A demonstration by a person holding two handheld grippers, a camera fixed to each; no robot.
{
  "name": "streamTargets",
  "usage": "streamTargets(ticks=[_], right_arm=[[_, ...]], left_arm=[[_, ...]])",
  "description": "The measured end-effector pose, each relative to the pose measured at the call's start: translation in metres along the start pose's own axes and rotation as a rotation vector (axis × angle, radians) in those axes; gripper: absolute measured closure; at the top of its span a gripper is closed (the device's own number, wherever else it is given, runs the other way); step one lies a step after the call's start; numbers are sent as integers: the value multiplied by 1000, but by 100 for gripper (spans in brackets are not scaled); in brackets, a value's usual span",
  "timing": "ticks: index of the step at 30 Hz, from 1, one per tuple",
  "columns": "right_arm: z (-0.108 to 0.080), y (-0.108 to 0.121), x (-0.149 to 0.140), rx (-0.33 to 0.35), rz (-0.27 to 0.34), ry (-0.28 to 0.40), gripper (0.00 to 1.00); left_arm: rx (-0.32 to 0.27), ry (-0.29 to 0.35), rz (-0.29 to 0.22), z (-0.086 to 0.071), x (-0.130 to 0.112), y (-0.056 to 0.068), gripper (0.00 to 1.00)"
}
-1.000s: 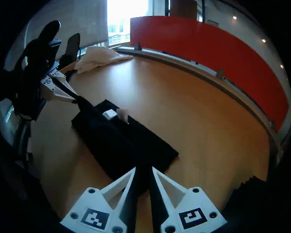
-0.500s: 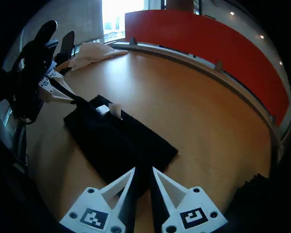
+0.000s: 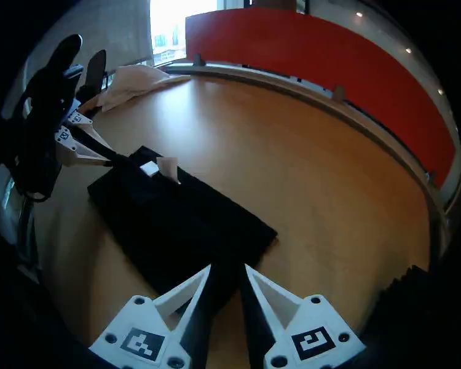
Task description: Fold towel
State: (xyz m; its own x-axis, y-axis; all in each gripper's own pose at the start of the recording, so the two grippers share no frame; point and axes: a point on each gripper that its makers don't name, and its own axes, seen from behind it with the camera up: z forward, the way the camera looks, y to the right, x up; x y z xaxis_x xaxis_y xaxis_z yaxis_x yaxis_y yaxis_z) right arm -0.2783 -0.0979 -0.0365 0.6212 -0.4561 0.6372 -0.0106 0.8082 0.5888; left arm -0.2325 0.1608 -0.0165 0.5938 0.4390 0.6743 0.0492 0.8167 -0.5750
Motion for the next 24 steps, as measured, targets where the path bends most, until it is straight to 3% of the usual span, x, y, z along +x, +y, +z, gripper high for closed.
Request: streamTargets(ticks=[3,6,10,14,16,20,24], right_arm=[[1,2,0,-7,5,2,72],[3,5,0,-18,8,5,60],[5,12,1,-41,9,8,42],[7,20,3,-66,11,10,31],[7,24,4,-79,12,11,25],[9,31,6,-99,17,13,18],[10,36,9,-114,22,19,15]], left_arm=[[4,-4,10,2,-1,0,78],[6,-1,25,4,-1,0,74],[19,4,53,8,1,-2,58],[34,3,74,12,2,-6,52],[39,2,81,13,3,-8,38],[48,1,89,15,5,-12,27],[70,3,95,16,8,-20,25]])
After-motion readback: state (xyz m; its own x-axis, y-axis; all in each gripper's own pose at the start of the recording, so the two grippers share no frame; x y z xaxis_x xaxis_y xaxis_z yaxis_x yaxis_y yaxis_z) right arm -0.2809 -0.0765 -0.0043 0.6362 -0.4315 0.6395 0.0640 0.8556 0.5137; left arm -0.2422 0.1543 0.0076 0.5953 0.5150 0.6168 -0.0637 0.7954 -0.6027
